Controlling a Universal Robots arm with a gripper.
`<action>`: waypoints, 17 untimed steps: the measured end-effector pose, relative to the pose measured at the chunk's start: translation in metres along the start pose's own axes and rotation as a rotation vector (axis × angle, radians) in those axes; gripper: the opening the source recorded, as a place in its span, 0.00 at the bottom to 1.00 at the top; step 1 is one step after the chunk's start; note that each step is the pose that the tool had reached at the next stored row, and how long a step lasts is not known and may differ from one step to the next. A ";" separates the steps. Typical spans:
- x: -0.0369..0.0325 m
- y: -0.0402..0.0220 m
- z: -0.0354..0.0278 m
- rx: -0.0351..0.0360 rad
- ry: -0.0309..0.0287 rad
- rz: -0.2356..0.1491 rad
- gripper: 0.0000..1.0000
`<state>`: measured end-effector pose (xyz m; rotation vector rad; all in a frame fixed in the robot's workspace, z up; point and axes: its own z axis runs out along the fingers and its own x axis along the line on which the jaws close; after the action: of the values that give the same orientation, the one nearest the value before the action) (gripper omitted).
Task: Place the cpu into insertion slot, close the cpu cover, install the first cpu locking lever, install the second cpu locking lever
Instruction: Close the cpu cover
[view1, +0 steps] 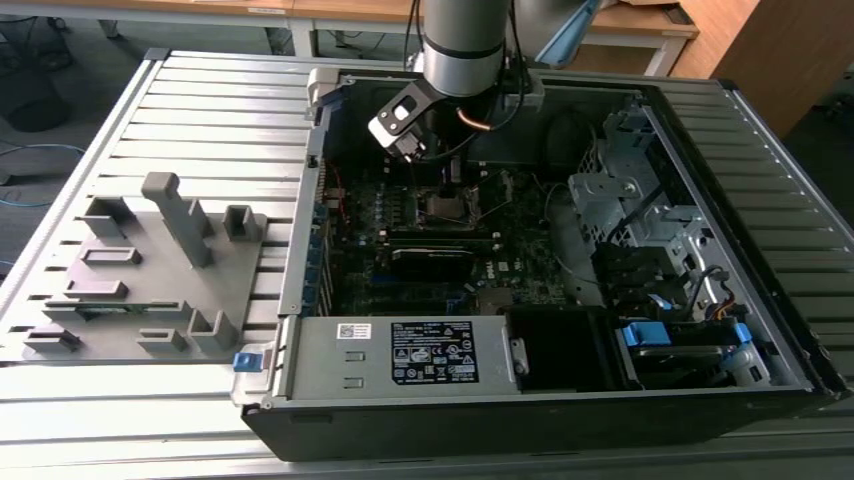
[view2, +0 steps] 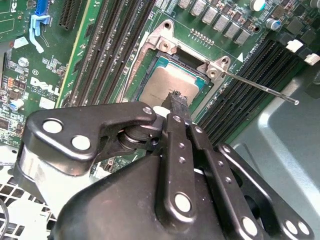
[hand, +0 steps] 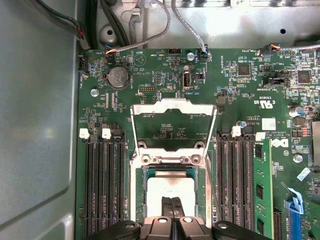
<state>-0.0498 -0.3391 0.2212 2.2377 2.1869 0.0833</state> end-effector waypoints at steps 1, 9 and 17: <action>0.0000 0.0000 0.0000 0.0000 0.0000 0.000 0.11; 0.0000 0.0001 -0.0012 -0.0001 0.0000 0.000 0.11; 0.0001 0.0002 -0.0031 -0.0001 0.0002 0.000 0.11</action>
<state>-0.0498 -0.3391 0.2243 2.2377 2.1869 0.0837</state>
